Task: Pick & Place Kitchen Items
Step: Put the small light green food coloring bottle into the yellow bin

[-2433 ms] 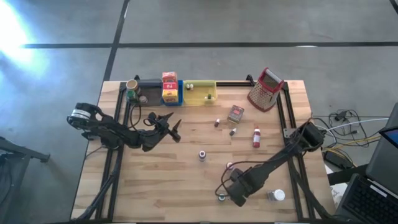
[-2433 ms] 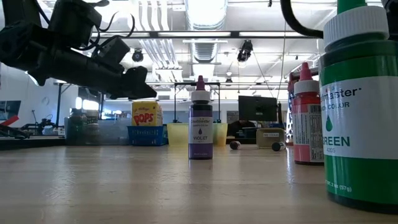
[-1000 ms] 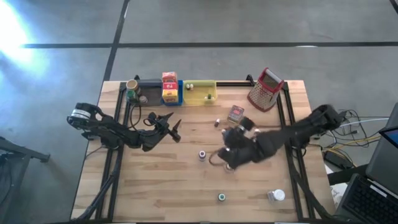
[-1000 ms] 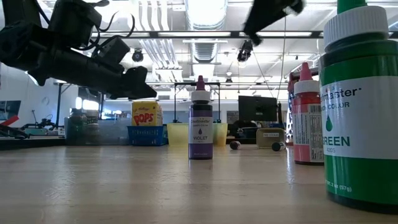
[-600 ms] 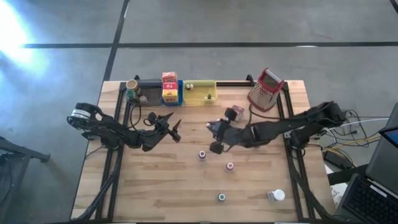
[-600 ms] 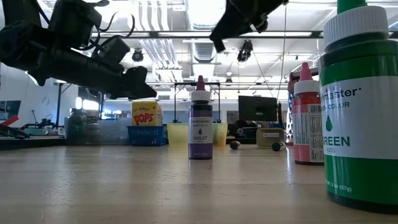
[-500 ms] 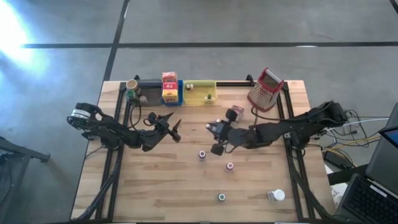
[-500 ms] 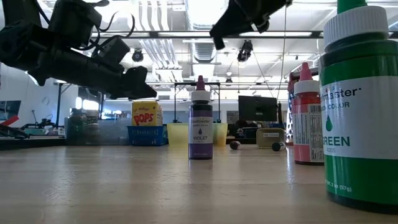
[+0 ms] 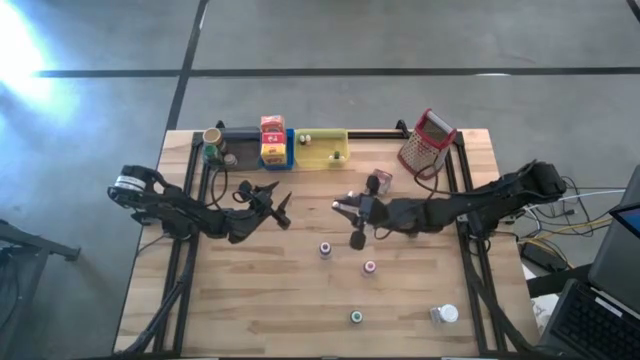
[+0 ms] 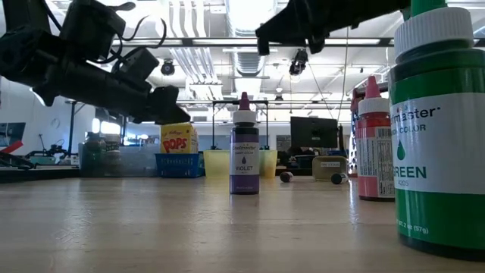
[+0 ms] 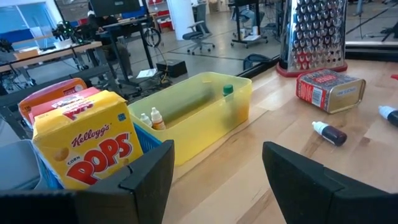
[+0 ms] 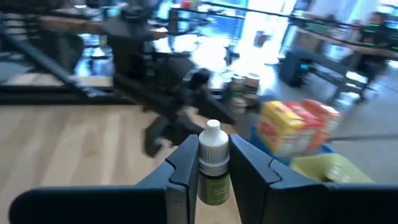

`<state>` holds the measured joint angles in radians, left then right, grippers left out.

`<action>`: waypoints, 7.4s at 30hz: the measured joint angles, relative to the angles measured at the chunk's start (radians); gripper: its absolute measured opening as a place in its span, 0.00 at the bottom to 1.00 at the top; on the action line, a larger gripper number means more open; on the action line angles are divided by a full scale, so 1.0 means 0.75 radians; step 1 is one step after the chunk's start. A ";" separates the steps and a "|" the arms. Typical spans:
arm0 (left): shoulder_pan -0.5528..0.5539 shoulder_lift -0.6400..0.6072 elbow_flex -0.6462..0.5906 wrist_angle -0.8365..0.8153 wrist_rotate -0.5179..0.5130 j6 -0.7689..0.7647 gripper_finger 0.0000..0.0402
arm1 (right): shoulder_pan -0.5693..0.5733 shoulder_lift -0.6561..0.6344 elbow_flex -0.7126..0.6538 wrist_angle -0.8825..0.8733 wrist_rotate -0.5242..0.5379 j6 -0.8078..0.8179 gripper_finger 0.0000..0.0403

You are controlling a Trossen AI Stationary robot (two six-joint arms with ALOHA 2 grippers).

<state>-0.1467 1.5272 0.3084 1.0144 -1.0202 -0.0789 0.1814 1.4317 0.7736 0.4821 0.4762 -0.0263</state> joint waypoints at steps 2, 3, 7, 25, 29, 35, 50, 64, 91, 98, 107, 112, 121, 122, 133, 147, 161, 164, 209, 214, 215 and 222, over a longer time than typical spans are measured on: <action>0.000 0.000 0.000 -0.003 0.002 0.000 0.62 | -0.015 0.005 -0.002 0.000 -0.076 -0.011 0.17; 0.000 0.000 0.001 0.000 0.002 0.000 0.62 | -0.025 0.009 -0.002 0.000 -0.110 -0.015 0.18; 0.002 0.000 0.016 0.002 0.002 -0.003 0.62 | -0.065 0.011 -0.003 0.012 -0.230 -0.026 0.19; 0.002 0.000 0.035 -0.071 0.167 -0.106 0.62 | -0.118 0.011 -0.085 0.067 -0.432 -0.108 0.19; 0.002 0.000 0.035 -0.109 0.186 -0.120 0.62 | -0.153 0.001 -0.188 0.091 -0.427 -0.047 0.16; 0.002 0.000 0.035 -0.117 0.189 -0.133 0.62 | -0.159 -0.068 -0.418 0.304 -0.427 0.064 0.17; 0.004 0.001 0.054 -0.116 0.188 -0.149 0.62 | -0.066 -0.092 -0.781 0.656 -0.245 0.251 0.16; 0.004 0.000 0.066 -0.131 0.246 -0.150 0.62 | -0.177 0.405 -0.684 1.143 -0.377 0.217 0.16; 0.010 0.000 0.069 -0.134 0.256 -0.149 0.62 | -0.261 0.769 -0.397 1.292 -0.427 0.192 0.16; 0.010 0.000 0.069 -0.136 0.257 -0.149 0.62 | -0.298 0.908 -0.312 1.350 -0.428 0.265 0.16; 0.010 0.000 0.073 -0.137 0.257 -0.149 0.62 | -0.300 0.911 -0.241 1.179 -0.341 0.277 0.16; 0.010 0.000 0.073 -0.140 0.257 -0.149 0.62 | -0.298 0.930 -0.233 1.180 -0.291 0.291 0.17; 0.010 0.000 0.070 -0.137 0.257 -0.153 0.62 | -0.300 0.974 -0.185 1.102 -0.281 0.315 0.17; 0.010 0.000 0.071 -0.137 0.257 -0.153 0.62 | -0.301 0.974 -0.179 1.075 -0.281 0.316 0.17; 0.010 0.000 0.069 -0.138 0.257 -0.154 0.62 | -0.301 0.970 -0.114 0.932 -0.282 0.322 0.17; 0.010 0.000 0.068 -0.140 0.257 -0.155 0.62 | -0.301 0.974 -0.118 0.878 -0.287 0.341 0.26; 0.010 0.000 0.068 -0.141 0.257 -0.155 0.62 | -0.301 0.885 -0.153 0.892 -0.287 0.304 0.38; 0.010 0.000 0.068 -0.142 0.257 -0.155 0.62 | -0.300 0.799 -0.190 0.896 -0.286 0.276 0.40; 0.017 0.000 0.068 -0.158 0.306 -0.255 0.62 | -0.304 -0.484 -0.175 -1.407 -0.212 0.724 0.15; 0.068 0.000 0.114 -0.198 0.527 -0.134 0.62 | -0.304 -0.484 -0.175 -1.406 -0.212 0.719 0.11; 0.083 0.000 0.124 -0.224 0.555 -0.108 0.62 | -0.304 -0.484 -0.176 -1.405 -0.212 0.719 0.11; 0.222 0.001 0.231 -0.467 0.914 0.002 0.62 | -0.304 -0.483 -0.176 -1.404 -0.213 0.719 0.08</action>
<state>0.0198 1.5276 0.4816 0.6645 -0.3345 -0.0771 -0.0467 1.0691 0.6418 -0.5713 0.3168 0.5133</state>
